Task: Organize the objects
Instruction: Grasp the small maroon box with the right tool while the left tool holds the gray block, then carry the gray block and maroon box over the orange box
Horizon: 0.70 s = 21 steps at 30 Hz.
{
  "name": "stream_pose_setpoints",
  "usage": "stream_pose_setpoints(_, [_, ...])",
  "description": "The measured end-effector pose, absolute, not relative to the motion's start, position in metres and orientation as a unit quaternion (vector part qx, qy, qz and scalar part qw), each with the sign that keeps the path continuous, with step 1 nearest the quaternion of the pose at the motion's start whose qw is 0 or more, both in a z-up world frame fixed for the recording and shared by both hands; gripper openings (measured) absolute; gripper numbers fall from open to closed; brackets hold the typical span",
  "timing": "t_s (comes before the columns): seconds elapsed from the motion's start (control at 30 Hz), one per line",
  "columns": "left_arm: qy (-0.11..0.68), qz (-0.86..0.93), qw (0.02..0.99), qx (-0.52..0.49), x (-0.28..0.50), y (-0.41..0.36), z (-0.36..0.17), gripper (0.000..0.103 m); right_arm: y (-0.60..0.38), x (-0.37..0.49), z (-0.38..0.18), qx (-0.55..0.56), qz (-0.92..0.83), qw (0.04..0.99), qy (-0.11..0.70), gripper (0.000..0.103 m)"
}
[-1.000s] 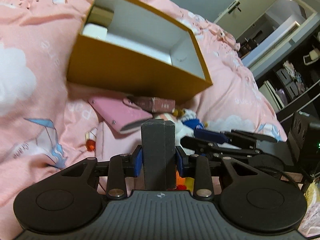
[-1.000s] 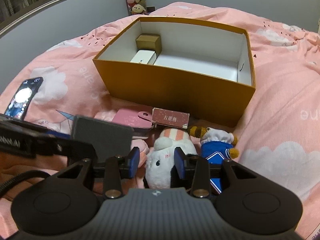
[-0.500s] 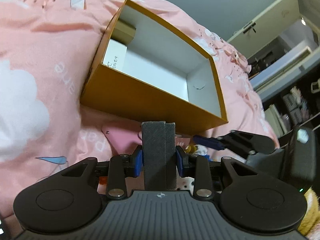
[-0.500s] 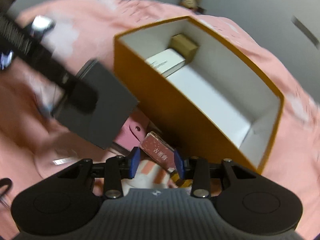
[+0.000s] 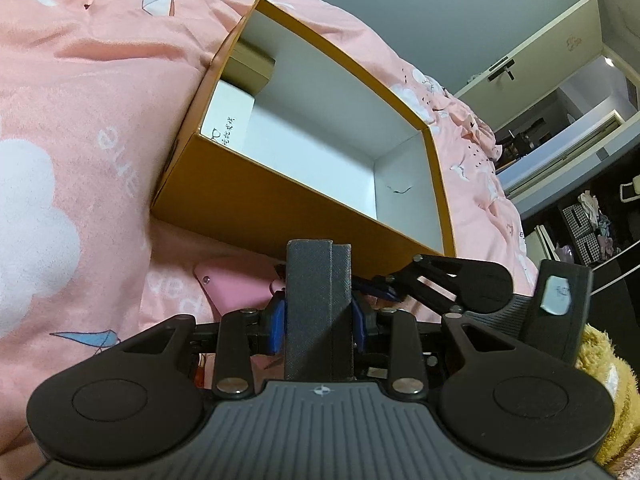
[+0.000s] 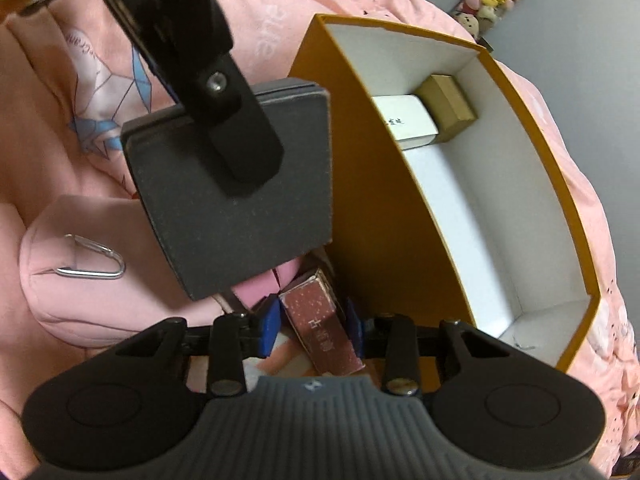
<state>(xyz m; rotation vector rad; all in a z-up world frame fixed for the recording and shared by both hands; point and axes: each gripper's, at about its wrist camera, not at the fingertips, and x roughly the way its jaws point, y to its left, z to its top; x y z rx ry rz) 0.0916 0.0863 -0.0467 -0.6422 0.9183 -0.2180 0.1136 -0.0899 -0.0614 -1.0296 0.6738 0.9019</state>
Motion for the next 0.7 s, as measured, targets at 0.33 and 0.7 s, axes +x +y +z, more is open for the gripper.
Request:
stream_pose_setpoints(0.33, [0.423, -0.105, 0.847, -0.305, 0.087, 0.089, -0.043, 0.037, -0.103, 0.104, -0.043, -0.478, 0.397, 0.734, 0.272, 0.026])
stream_pose_setpoints(0.7, [0.396, -0.122, 0.861, -0.296, 0.075, 0.084, -0.02, 0.037, -0.139, 0.102, 0.03, -0.354, 0.398, 0.794, 0.293, 0.025])
